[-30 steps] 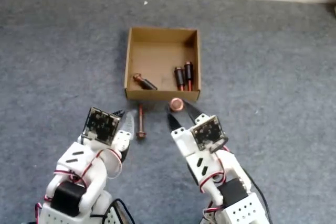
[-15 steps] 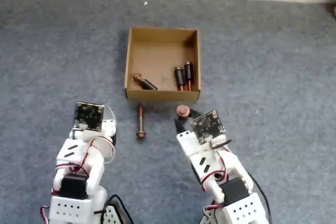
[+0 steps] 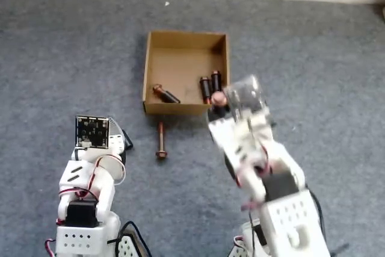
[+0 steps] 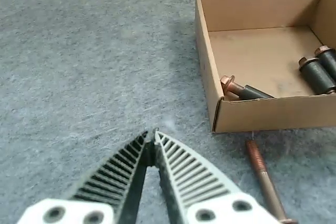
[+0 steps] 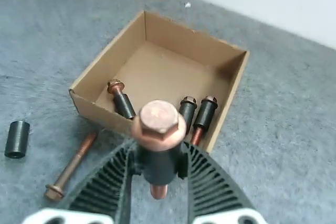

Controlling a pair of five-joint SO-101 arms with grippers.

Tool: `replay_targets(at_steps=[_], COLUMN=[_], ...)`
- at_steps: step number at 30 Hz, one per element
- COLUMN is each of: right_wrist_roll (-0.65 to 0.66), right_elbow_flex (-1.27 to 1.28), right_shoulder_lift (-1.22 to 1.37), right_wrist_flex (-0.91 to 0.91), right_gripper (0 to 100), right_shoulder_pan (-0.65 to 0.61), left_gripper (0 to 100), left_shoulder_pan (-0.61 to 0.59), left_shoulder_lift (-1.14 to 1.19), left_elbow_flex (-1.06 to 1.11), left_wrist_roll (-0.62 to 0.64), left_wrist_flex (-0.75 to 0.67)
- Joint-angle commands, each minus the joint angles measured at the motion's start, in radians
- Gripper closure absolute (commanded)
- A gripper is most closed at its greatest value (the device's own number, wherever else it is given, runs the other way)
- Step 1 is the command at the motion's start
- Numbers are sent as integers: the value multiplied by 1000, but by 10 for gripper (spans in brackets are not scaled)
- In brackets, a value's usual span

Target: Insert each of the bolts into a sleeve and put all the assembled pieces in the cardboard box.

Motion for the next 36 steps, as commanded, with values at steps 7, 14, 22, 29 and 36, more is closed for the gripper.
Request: replay_targets(at_steps=[7,14,22,29,36], right_wrist_roll=[9,9,9,9,9], right_elbow_flex=[-386,-441,-555,-558,-615], right_shoulder_lift=[572,825,1055,1076,1073], right_wrist_flex=[-211,-326,-331,-329,-220], right_gripper=[993,993,974,889,886], right_shoulder_pan=[15,44,79,81,73], left_gripper=[994,994,994,994,994], left_shoulder_pan=[-116,-292,-344,-346,-430], left_shoulder_lift=[-7,-5,-5,-5,-5], left_elbow_flex=[19,19,19,19,18], left_wrist_roll=[-8,-8,-6,-6,-6], left_wrist_flex=[-75,-167,-189,-189,-218])
